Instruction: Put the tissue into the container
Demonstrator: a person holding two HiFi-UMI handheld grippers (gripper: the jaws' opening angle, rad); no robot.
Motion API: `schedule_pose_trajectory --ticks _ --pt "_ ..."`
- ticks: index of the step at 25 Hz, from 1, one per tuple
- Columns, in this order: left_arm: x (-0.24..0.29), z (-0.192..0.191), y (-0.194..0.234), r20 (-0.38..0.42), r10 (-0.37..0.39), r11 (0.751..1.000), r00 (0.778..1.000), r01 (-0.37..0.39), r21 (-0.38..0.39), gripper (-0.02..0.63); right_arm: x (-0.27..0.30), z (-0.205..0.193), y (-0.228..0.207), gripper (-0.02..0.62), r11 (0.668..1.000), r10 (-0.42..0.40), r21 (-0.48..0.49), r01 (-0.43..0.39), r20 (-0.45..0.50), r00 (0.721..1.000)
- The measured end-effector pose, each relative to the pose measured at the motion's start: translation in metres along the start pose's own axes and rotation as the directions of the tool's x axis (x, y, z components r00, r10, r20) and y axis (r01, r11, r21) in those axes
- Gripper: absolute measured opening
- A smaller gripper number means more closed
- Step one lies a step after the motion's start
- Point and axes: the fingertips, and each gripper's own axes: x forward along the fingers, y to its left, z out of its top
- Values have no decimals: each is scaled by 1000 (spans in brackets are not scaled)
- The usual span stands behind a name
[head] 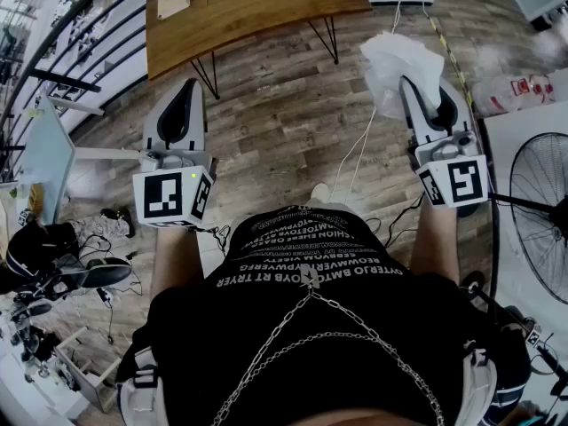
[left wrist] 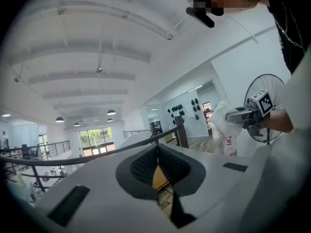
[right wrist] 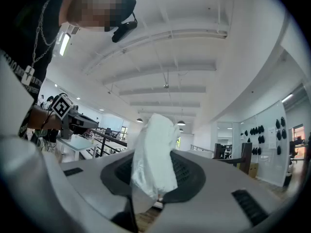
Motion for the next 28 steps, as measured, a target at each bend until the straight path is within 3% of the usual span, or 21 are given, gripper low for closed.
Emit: schedule_pose_trajectory --ticks 5,15,22,28 --pt "-56 10 -11 29 -26 999 999 25 30 29 -27 10 35 121 1000 4 -2 -4 -14 1000" --pt "-200 -46 36 -7 74 994 997 -75 -78 29 -59 41 152 124 998 58 20 -58 -29 998" --pt "-289 -74 58 -35 111 988 993 -115 -102 29 -80 57 228 124 995 95 36 -93 -43 995" --pt "-335 -79 53 -10 127 984 992 -128 -123 29 -106 72 262 123 994 97 -41 -100 -59 993"
